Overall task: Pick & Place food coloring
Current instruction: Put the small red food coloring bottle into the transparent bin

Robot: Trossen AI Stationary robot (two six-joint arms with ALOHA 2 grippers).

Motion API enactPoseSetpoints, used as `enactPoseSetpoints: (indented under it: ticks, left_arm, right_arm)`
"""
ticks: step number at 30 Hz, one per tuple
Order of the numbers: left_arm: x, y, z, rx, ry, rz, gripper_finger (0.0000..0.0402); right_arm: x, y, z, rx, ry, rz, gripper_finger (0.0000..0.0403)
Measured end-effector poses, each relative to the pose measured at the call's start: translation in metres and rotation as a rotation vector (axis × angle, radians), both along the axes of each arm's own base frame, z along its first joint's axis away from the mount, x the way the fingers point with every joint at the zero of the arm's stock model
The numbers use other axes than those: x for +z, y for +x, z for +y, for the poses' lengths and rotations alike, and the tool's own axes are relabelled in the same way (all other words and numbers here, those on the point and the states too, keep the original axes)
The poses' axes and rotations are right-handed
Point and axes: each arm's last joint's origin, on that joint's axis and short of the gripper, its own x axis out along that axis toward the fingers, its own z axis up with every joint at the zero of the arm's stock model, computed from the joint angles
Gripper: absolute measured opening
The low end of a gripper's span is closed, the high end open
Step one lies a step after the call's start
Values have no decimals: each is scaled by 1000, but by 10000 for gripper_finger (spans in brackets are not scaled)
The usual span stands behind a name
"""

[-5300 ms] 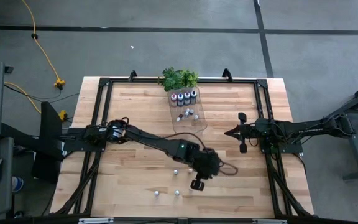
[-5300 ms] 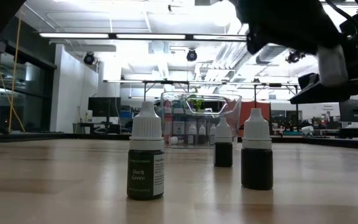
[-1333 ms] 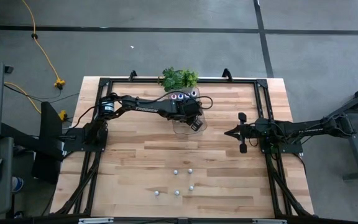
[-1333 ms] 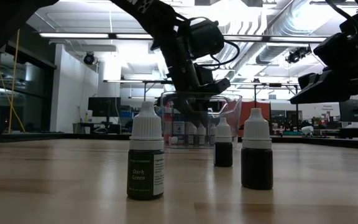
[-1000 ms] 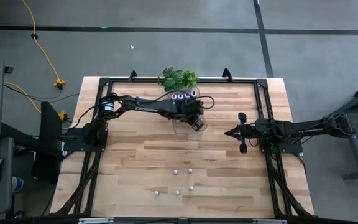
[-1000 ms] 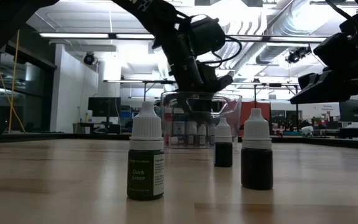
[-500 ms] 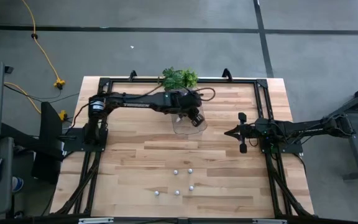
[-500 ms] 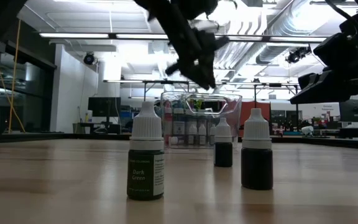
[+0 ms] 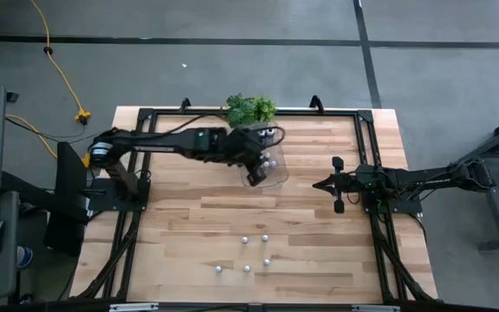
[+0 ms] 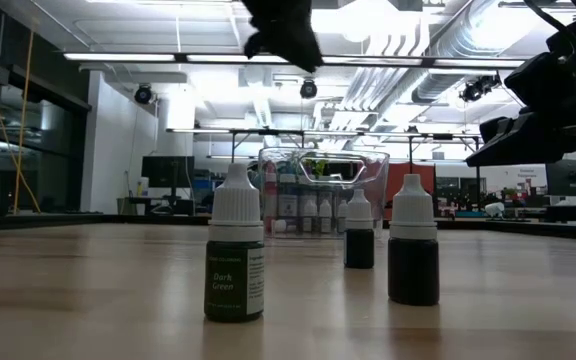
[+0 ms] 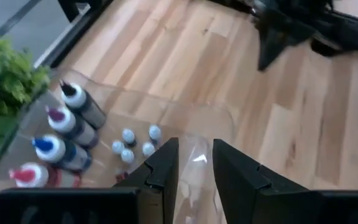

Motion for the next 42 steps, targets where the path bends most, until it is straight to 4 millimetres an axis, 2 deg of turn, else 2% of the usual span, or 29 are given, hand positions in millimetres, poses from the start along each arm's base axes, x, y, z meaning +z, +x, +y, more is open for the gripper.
enactPoseSetpoints:
  ticks: [3,11,17,22,30,35,38,42]
  left_arm:
    - [-11,-20,-11,-45,-23,-37,93]
    - [-53,-90,-49,-213,-99,-94,93]
    - [-68,-122,-78,-365,-131,-100,92]
    - [-74,-126,-98,-452,-134,-83,92]
    - [-95,-108,-126,-571,-97,-75,92]
    - [-113,-94,-141,-706,-75,-67,93]
    - [-121,-86,-150,-762,-58,-54,111]
    - [-126,-72,-155,-782,-22,-50,163]
  right_arm:
    - [0,0,0,0,0,0,0]
    - [0,0,0,0,0,3,0]
    - [0,0,0,0,0,4,0]
    - [0,0,0,0,0,4,0]
    - [0,0,0,1,0,5,0]
    - [0,0,0,1,0,4,0]
    - [-1,0,0,1,0,5,0]
    - [0,0,0,1,0,4,0]
